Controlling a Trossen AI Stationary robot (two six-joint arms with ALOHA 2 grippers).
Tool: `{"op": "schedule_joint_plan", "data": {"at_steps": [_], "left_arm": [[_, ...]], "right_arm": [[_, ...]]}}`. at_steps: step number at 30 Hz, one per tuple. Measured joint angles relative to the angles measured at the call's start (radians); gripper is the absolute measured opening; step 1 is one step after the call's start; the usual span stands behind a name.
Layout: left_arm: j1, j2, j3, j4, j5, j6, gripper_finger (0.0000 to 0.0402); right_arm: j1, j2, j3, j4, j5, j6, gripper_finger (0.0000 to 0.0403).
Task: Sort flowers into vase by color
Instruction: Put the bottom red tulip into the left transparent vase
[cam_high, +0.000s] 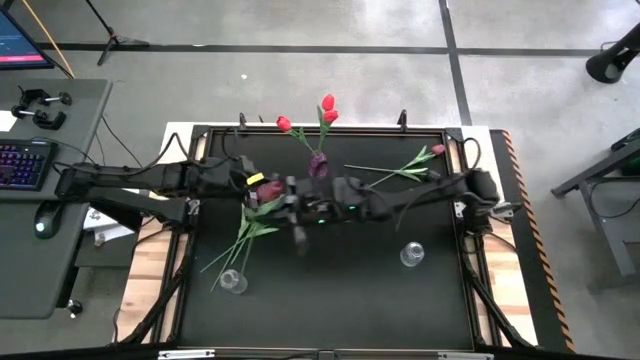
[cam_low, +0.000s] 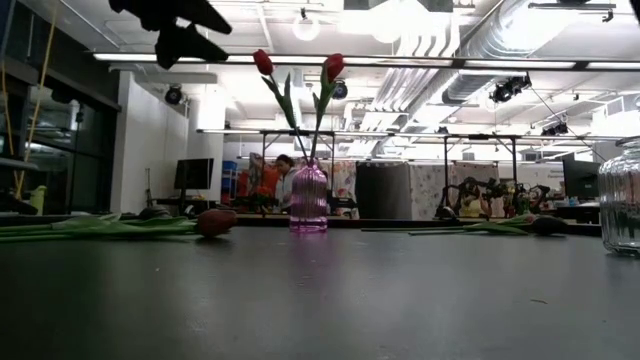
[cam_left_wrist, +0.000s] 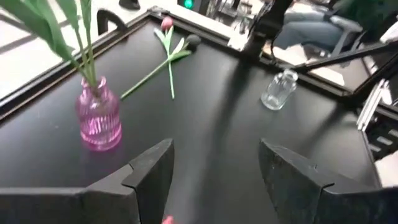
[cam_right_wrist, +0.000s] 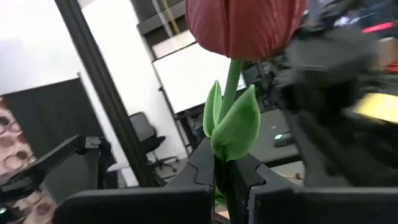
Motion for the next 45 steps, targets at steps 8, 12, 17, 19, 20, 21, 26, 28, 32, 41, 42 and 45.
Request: {"op": "schedule_joint_plan", "data": {"at_steps": [8,12,17,19,20,21,26,28,32,41,42,45], "left_arm": [[-0.046,-0.001,0.000,-0.161,0.005,-0.001,0.0218],[-0.079,-0.001,0.000,-0.301,-0.018,-0.050,0.0218],[-0.138,-0.002,-0.015,-0.491,-0.105,-0.179,0.0218],[-0.166,-0.002,-0.034,-0.529,-0.113,-0.247,0.0218],[-0.181,-0.002,-0.044,-0.537,-0.113,-0.277,0.0218],[-0.197,-0.002,-0.056,-0.538,-0.113,-0.302,0.0218],[-0.260,-0.002,-0.110,-0.537,-0.125,-0.430,0.0218],[-0.283,-0.002,-0.127,-0.537,-0.131,-0.477,0.0218],[-0.322,-0.002,-0.155,-0.540,-0.131,-0.552,0.0218],[-0.385,0.000,-0.161,-0.546,-0.146,-0.656,0.0218],[-0.388,0.000,-0.161,-0.546,-0.151,-0.657,0.0218],[-0.392,0.000,-0.161,-0.544,-0.153,-0.658,0.0218]], "right_arm": [[0.001,0.157,0.285,-0.213,-0.045,-0.051,0.0000],[0.001,0.185,0.323,-0.212,-0.048,-0.075,0.0000],[0.002,0.198,0.325,-0.212,-0.048,-0.079,0.0000],[0.005,0.205,0.325,-0.209,-0.048,-0.089,0.0000],[0.006,0.211,0.325,-0.203,-0.048,-0.097,0.0000],[0.008,0.216,0.326,-0.194,-0.048,-0.101,0.0000],[0.008,0.226,0.326,-0.165,-0.036,-0.142,0.0000],[0.008,0.233,0.326,-0.145,-0.032,-0.159,0.0000],[0.008,0.253,0.326,-0.151,-0.029,-0.197,0.0000],[0.008,0.267,0.326,-0.165,-0.025,-0.250,0.0000],[0.008,0.268,0.326,-0.178,-0.032,-0.250,0.0000],[0.008,0.268,0.326,-0.224,-0.057,-0.253,0.0000]]}}
